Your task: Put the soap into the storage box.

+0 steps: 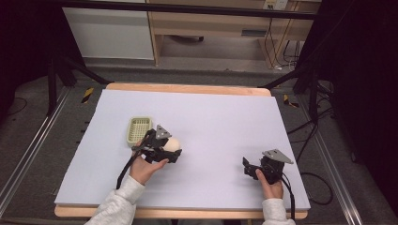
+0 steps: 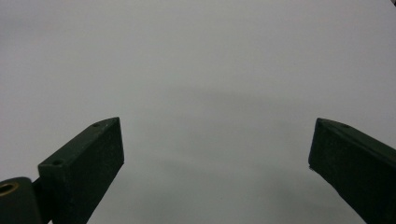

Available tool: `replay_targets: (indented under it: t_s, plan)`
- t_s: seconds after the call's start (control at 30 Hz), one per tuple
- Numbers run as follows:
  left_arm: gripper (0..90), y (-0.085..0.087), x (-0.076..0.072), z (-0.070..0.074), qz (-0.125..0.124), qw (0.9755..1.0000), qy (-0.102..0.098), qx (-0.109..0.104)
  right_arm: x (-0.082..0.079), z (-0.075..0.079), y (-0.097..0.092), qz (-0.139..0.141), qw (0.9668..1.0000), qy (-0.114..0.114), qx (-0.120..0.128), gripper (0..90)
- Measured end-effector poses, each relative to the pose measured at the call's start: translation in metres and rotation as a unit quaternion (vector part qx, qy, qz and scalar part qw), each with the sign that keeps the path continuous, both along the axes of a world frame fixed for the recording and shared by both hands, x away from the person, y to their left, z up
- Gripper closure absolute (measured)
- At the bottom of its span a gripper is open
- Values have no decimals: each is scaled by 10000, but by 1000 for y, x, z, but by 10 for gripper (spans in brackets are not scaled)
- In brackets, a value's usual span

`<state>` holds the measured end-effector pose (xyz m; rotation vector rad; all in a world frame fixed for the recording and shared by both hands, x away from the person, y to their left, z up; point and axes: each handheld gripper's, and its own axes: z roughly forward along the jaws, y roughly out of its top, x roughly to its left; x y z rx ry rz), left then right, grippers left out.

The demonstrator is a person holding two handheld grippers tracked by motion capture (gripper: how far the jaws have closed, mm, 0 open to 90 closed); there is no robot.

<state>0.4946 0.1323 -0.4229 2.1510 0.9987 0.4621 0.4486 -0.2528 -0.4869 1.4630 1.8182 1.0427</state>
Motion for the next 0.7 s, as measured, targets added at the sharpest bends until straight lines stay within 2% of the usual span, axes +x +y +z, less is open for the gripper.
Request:
replay_targets:
  t_s: [0.33, 0.53, 0.7]
  plan:
    - [242, 27, 4, 9, 245, 9997, -73, 17, 0, 0, 0, -2, 10000, -5, -12, 38]
    - [242, 36, 8, 16, 342, 9993, -120, -21, 0, 0, 0, -3, 10000, -5, -14, 37]
    - [242, 43, 11, 19, 393, 9992, -113, 41, 0, 0, 0, 1, 10000, 4, -10, 38]
